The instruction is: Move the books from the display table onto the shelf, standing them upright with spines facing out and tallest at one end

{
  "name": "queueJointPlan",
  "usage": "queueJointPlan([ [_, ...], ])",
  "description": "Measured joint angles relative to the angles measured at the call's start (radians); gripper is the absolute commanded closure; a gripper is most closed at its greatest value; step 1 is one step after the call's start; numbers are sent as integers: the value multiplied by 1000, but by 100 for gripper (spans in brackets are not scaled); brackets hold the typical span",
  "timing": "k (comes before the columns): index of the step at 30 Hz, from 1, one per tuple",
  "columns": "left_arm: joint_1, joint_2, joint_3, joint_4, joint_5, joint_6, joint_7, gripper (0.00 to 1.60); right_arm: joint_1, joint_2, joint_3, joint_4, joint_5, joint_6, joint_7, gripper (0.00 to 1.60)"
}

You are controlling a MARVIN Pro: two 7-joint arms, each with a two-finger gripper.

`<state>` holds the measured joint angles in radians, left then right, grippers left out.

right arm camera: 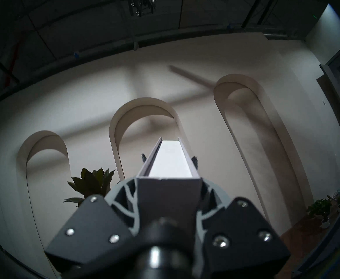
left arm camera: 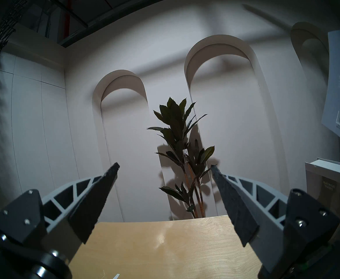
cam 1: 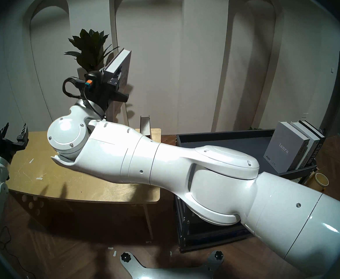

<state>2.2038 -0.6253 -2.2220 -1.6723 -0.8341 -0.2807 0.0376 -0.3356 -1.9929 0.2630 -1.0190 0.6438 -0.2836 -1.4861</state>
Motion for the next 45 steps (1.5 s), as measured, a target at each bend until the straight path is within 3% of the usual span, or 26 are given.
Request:
queueJointPlan([
  [10, 0, 0, 0, 0, 0, 0, 0, 0, 40, 77, 101, -154, -72, 118, 0, 160],
  [27, 0, 0, 1, 0, 0, 0, 0, 0, 42, 278, 283, -379, -69, 369, 0, 160],
  [33, 0, 0, 2, 1, 0, 0, 1, 0, 40, 354, 334, -448, -37, 466, 5, 160],
  [45, -1, 0, 2, 1, 0, 0, 1, 0, 17, 499, 398, -570, 95, 661, 63, 160],
])
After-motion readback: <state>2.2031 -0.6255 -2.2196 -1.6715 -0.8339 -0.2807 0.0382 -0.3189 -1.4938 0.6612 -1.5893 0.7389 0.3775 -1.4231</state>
